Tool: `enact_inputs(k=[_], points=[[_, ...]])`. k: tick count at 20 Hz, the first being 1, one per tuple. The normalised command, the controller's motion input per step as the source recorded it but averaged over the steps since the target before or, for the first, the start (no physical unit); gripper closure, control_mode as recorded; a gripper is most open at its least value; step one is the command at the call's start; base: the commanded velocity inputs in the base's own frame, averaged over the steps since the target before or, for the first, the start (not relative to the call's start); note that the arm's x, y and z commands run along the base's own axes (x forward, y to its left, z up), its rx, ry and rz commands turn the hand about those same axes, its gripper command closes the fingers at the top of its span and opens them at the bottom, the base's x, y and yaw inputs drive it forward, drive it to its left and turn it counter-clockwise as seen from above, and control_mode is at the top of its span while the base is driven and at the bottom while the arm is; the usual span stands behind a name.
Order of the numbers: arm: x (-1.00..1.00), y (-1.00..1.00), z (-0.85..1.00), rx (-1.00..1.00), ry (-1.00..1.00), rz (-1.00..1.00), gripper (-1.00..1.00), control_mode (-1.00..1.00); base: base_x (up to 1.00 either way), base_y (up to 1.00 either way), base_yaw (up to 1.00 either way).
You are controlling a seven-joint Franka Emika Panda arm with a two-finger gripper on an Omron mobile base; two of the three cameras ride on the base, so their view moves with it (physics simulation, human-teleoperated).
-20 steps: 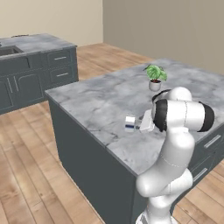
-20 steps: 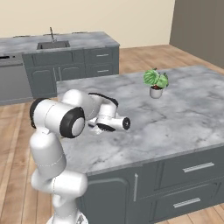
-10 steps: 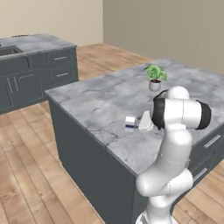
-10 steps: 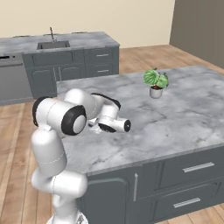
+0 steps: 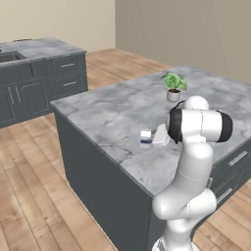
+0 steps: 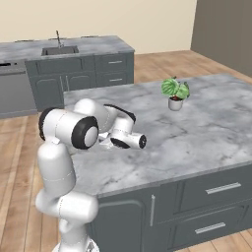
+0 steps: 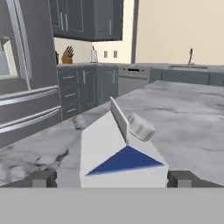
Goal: Pick the water bottle, milk, bottled water from the counter and place them in the open cabinet.
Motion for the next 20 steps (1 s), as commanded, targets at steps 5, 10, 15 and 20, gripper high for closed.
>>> enact_inputs(k=[5,10,15,20], points=[[0.0,0.22,-0.1,0.01,0.0,0.03,-1.0,-1.0,0.0,0.0,0.0],[0.02,0.19,-0.16,0.0,0.0,0.02,1.0,-1.0,0.0,0.0,0.0],[0.08,0.19,-0.18,-0.01,0.0,0.02,1.0,-1.0,0.0,0.0,0.0],[-0.1,0.0,0.09,0.0,0.0,-0.05,1.0,-1.0,0.0,0.0,0.0]])
